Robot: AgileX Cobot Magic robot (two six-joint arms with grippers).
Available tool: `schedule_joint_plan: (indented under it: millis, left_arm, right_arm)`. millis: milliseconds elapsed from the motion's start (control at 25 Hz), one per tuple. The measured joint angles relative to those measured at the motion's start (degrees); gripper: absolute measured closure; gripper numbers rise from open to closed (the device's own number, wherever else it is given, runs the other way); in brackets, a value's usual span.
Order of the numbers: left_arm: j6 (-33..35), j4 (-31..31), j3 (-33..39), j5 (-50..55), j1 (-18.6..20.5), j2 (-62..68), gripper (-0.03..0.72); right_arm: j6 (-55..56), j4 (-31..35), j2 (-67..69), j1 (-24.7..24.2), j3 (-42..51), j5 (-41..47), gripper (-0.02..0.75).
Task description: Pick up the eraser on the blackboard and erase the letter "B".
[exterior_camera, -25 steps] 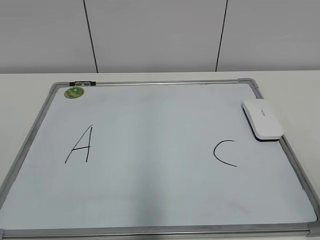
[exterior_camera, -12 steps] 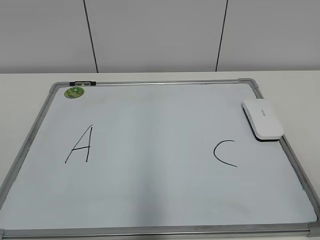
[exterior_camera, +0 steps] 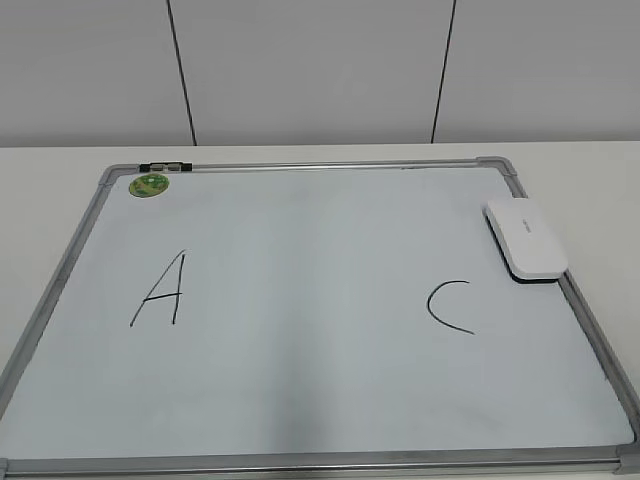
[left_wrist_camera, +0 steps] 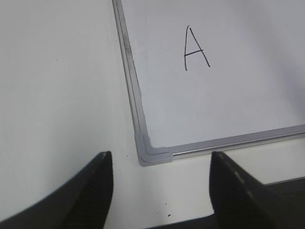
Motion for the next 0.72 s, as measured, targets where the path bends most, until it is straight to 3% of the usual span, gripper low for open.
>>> schedule_joint_plan:
  millis: [240,480,720]
  left_arm:
    - [0.0,0.0,0.1,-0.1,1.9,-1.4,0.227]
    - [0.0,0.0,0.1,-0.2,5.5,-3.9,0.228]
    - [0.0,0.0,0.1,-0.2,10.0,-6.9,0.235]
  right_arm:
    - [0.0,-0.1,-0.6,-1.3,0.0,0.0,0.183]
    - [0.0,-0.2,-6.2,-7.6,0.0,0.0,0.183]
    - [0.0,-0.2,-10.6,-10.8,0.0,0.0,0.183]
